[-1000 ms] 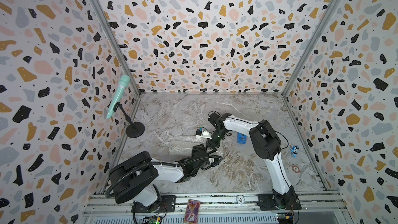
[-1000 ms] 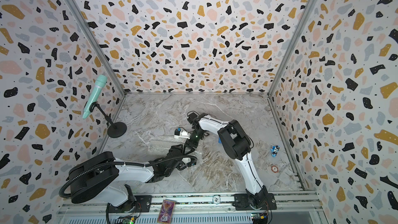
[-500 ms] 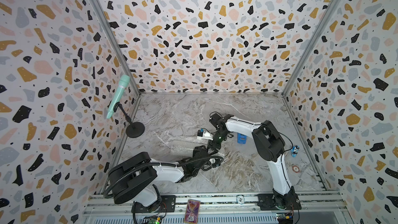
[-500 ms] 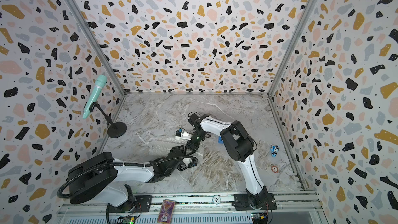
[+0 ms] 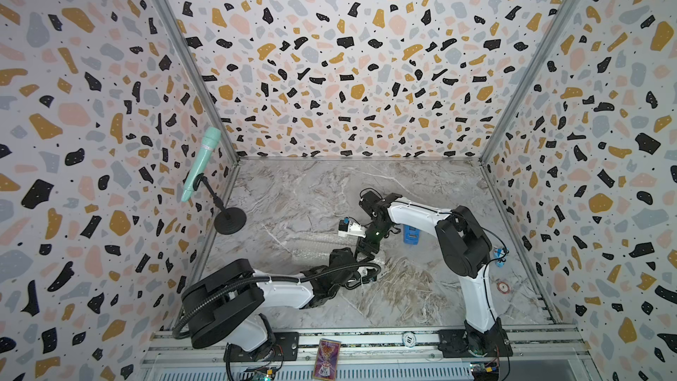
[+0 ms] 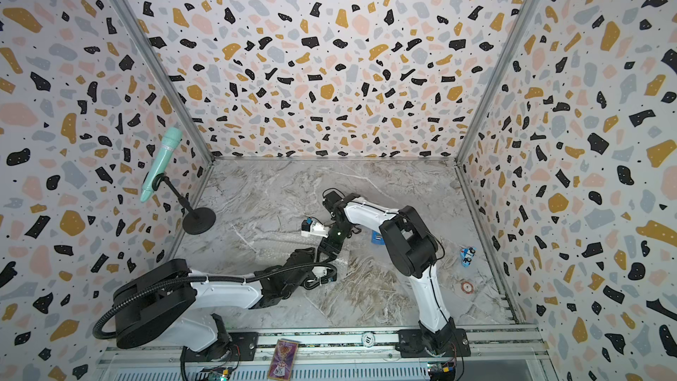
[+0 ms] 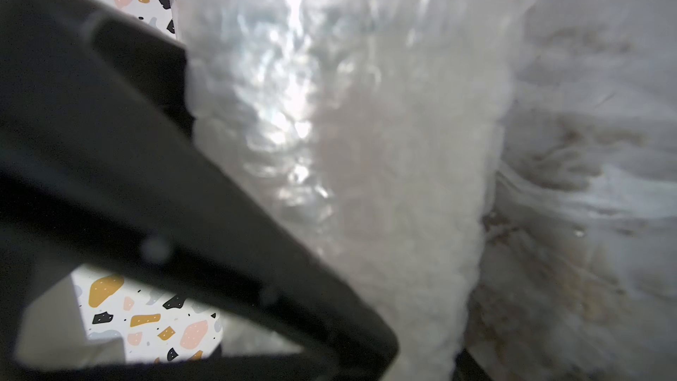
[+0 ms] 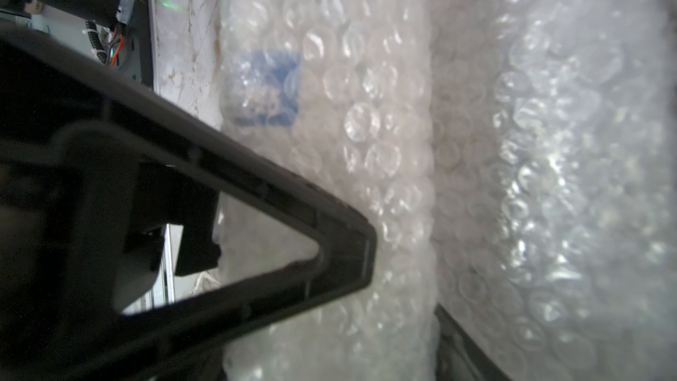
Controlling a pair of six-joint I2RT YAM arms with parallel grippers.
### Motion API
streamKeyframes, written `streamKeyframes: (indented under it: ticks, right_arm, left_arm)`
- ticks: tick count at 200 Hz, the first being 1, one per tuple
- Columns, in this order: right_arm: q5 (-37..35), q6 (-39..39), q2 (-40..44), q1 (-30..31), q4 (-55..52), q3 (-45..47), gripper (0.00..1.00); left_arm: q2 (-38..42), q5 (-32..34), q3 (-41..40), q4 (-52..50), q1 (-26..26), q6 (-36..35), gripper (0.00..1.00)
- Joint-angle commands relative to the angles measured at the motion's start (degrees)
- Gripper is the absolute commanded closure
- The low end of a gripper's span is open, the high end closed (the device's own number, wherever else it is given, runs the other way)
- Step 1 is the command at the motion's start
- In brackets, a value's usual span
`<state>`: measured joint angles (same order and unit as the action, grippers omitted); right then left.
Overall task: Wrap wine bottles in bubble wrap
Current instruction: Wrap the wine bottle in bubble wrap.
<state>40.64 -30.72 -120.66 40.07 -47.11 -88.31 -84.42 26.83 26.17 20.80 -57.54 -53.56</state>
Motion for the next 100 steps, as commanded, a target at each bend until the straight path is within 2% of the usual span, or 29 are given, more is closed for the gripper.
streamKeyframes:
  ticks: [1,54,100]
  right_arm:
    - [-3.43,0.93,3.62,-1.53,0.05,0.71,0.25]
    - [-3.29,3.02,7.47,-3.04,3.07,1.14,0.21]
    - [-2.93,4.82,11.36,-4.21,7.1,2.45,0.21]
  left_arm:
    - [1.1,-0.59,0.41,-2.86,0.25,1.28,0.49]
    - [1.01,-3.06,1.95,-6.03,0.41,1.78,0.5]
    - [1.48,-9.85,6.28,-17.44,2.75,4.34,0.51]
